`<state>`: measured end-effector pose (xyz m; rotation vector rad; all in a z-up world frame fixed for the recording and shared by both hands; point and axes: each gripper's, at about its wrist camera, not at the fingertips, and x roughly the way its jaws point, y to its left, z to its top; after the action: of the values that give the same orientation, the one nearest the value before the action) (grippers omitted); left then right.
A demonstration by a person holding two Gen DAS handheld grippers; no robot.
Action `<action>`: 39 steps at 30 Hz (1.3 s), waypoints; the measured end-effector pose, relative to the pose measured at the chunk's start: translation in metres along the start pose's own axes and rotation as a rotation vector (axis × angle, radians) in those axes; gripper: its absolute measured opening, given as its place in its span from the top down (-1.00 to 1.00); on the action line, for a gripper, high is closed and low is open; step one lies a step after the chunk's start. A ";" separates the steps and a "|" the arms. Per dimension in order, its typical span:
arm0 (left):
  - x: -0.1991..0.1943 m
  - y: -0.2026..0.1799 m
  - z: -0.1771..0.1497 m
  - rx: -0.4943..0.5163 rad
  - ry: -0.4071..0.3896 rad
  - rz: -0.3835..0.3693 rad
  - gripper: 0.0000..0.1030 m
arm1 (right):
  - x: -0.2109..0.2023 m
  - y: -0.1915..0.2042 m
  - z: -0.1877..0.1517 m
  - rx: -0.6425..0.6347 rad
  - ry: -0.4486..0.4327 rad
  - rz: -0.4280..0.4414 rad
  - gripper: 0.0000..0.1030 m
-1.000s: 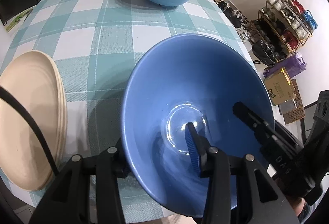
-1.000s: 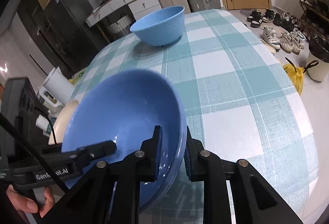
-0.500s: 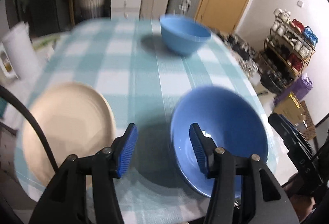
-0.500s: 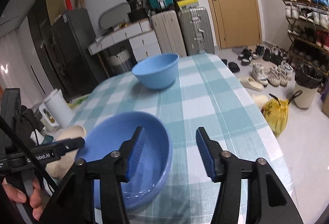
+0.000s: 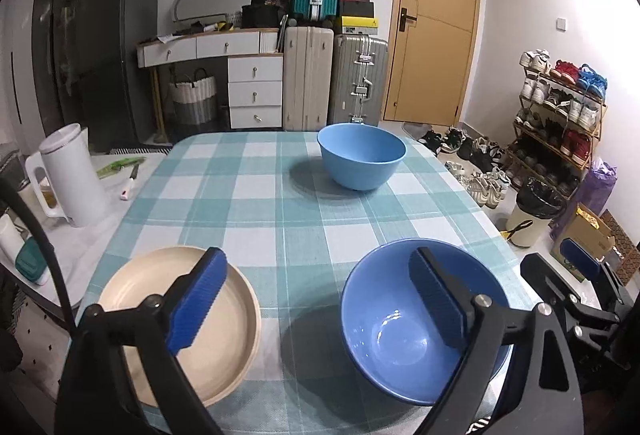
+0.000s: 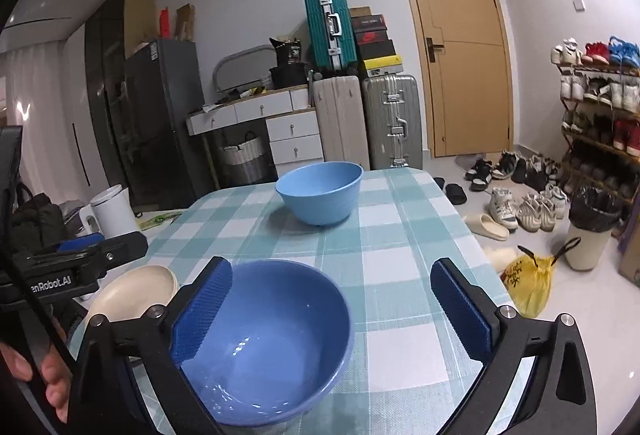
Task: Organize plates and bowls
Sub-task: 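Move both grippers toward the last blue bowl on the cloth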
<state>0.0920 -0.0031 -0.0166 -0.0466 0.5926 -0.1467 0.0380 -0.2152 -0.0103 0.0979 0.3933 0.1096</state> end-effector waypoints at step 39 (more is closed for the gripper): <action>0.111 0.021 0.101 -0.130 0.346 -0.034 -0.82 | 0.076 -0.014 0.105 0.128 0.160 0.047 -0.98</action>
<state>0.2423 0.0008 0.0044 -0.1593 0.9465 -0.1499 0.1496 -0.2274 0.0556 0.2253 0.5575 0.1386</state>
